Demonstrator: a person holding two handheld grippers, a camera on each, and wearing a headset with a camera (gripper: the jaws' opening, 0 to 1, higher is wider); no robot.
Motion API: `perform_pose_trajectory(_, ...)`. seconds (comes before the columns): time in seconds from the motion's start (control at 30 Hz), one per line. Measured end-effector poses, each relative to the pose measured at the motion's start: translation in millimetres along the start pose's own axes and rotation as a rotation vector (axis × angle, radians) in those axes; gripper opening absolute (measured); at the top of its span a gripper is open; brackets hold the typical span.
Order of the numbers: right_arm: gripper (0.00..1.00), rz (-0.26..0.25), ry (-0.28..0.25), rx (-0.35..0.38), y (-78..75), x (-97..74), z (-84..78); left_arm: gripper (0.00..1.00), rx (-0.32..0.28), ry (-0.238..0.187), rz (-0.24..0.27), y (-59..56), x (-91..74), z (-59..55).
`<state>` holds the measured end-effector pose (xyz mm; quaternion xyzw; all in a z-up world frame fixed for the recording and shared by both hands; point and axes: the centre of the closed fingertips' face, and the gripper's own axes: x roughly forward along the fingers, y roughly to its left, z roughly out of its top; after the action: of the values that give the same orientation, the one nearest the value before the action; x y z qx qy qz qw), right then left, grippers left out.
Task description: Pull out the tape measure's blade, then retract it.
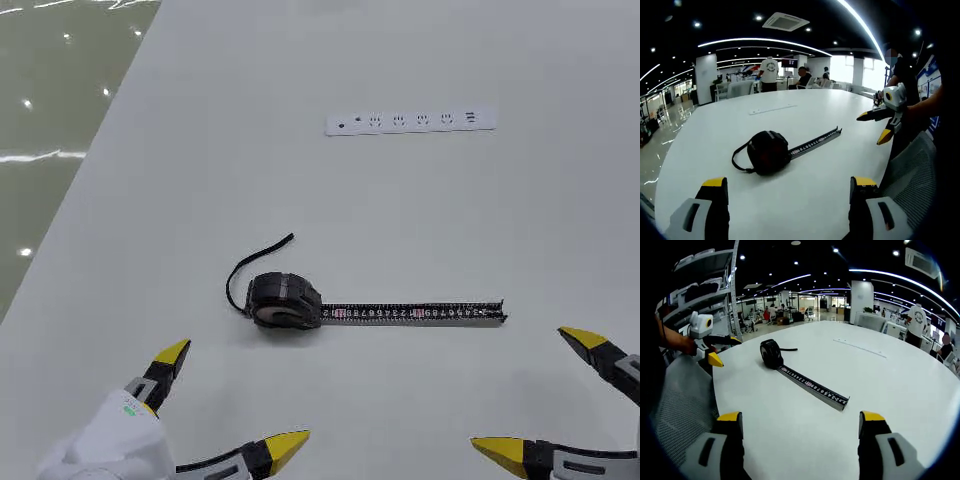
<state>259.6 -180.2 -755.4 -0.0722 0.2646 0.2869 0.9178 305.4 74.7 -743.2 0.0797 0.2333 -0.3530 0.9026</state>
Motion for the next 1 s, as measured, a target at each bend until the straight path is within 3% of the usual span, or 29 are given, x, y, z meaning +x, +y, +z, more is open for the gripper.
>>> perform_pose_trajectory(0.37, 0.97, -0.039, -0.021, 0.039, 7.5, 0.1, 3.8, 0.98, -0.019, -0.021, 0.057, -3.0, -0.4, 5.6)
perform_pose_trajectory(0.57, 0.97, -0.04, -0.023, 0.043, 10.4, -0.2, 3.4, 0.98, -0.032, -0.029, 0.062, -4.4, -1.0, 7.3)
perform_pose_trajectory(1.0, 0.96, -0.04, -0.024, 0.046, 8.7, -1.5, 3.3, 0.98, -0.066, -0.044, 0.159, 0.5, 3.7, 15.0)
